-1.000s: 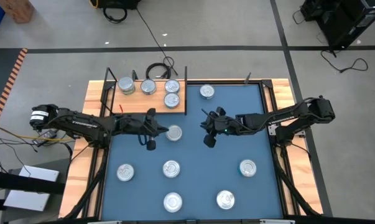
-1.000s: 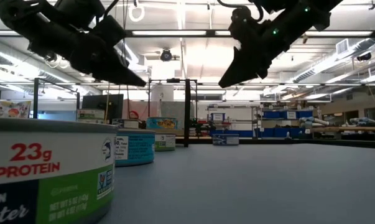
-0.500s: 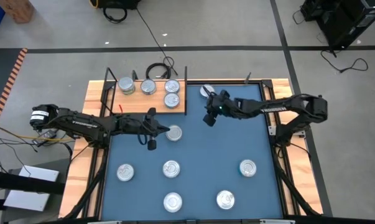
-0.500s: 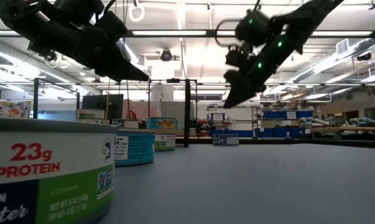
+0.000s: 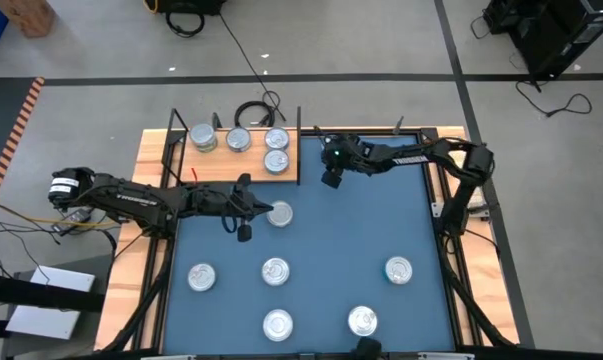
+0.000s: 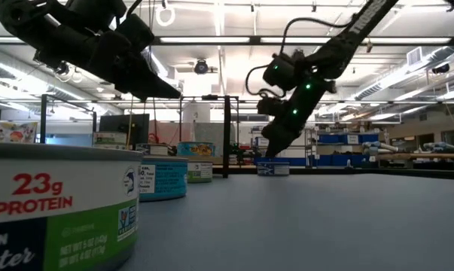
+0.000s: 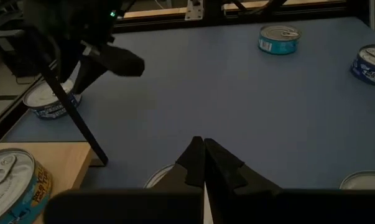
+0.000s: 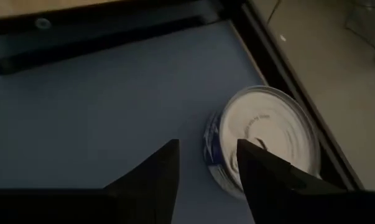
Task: Stack canned seafood by type on shelf
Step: Stack the blue tuna can on top of the blue tuna can on the shelf
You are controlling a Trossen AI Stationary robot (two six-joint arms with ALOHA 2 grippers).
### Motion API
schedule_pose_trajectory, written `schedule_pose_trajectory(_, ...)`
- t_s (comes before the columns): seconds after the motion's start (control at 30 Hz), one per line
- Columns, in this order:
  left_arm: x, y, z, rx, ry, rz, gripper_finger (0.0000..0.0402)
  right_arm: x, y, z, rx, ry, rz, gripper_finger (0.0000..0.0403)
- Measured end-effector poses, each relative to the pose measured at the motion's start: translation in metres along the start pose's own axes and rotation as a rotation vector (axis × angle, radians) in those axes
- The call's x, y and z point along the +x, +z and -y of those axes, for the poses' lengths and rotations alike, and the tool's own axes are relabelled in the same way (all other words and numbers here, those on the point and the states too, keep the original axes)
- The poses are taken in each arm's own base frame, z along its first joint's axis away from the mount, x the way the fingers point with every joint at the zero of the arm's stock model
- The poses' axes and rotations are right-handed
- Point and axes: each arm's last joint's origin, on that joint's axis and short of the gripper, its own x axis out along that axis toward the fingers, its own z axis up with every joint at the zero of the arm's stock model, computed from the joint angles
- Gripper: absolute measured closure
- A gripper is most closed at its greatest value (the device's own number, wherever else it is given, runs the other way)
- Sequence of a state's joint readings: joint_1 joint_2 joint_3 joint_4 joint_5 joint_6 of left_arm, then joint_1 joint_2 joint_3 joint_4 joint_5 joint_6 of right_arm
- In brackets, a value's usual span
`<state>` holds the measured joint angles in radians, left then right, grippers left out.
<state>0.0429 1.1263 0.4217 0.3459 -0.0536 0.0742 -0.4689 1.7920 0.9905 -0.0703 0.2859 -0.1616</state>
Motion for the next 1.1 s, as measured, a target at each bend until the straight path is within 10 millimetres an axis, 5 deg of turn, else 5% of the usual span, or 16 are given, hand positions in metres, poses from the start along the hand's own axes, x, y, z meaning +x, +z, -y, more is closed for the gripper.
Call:
schedule_pose_trajectory(0.37, 0.0, -0.001, 0.003, 0.007, -0.013, -0.013, 0.0396, 0.031, 0.002, 0.009, -0.034, 0.001, -0.121, 0.0256)
schedule_pose_trajectory(0.67, 0.0, -0.002, 0.003, 0.009, -0.008, -0.023, 0.0396, 0.027, 0.001, 0.006, -0.107, 0.015, -0.138, 0.0387)
schedule_pose_trajectory(1.1, 0.0, -0.002, 0.003, 0.009, -0.005, -0.026, 0.0396, -0.037, 0.01, -0.01, 0.011, 0.274, -0.164, 0.0397)
